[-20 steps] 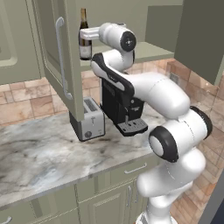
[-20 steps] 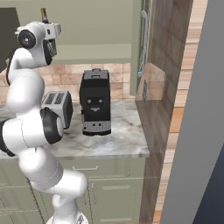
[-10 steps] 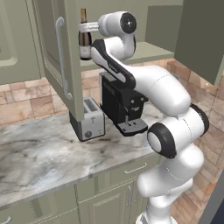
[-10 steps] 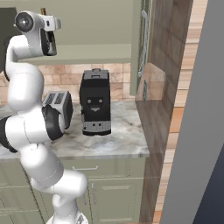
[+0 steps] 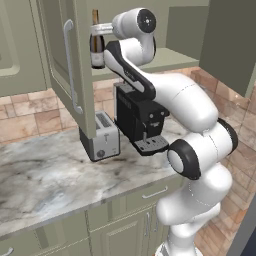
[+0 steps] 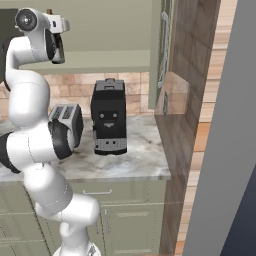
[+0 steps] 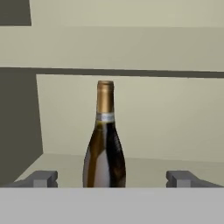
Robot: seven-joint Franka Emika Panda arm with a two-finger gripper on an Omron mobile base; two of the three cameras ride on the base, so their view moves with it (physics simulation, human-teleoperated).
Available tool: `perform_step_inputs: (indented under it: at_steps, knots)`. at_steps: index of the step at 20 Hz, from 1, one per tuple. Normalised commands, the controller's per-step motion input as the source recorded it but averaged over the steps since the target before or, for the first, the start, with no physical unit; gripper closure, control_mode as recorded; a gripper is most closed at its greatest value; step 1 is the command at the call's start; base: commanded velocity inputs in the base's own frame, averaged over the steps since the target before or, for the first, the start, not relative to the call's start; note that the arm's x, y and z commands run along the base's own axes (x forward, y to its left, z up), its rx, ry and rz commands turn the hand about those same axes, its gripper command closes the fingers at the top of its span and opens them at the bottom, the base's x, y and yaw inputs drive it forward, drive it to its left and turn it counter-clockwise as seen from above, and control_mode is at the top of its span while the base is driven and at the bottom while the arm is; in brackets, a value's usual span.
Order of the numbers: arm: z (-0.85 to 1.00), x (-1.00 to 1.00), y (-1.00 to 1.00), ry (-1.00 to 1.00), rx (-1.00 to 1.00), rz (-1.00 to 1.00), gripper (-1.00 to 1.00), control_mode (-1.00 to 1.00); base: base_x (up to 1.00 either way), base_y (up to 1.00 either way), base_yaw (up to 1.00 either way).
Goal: Open the cabinet directly in front. Then move the wine and the mug to the dining counter with the candle on it.
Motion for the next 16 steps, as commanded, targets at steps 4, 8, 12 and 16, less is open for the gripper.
perform_step_inputs:
  at_steps: [4,8,12,16]
  knots:
    - [0.00,0.00,0.00,0.00,0.00,0.00,-1.00,-1.00,0.00,0.00,0.00]
    - [-0.05,0.05,0.02,0.00,0.00,0.00,-1.00,-1.00,0.00,0.00,0.00]
    - [-0.02,0.23,0.07,0.00,0.00,0.00,-1.00,-1.00,0.00,0.00,0.00]
    - [0.00,0.33,0.13,0.00,0.00,-0.02,-1.00,-1.00,0.00,0.00,0.00]
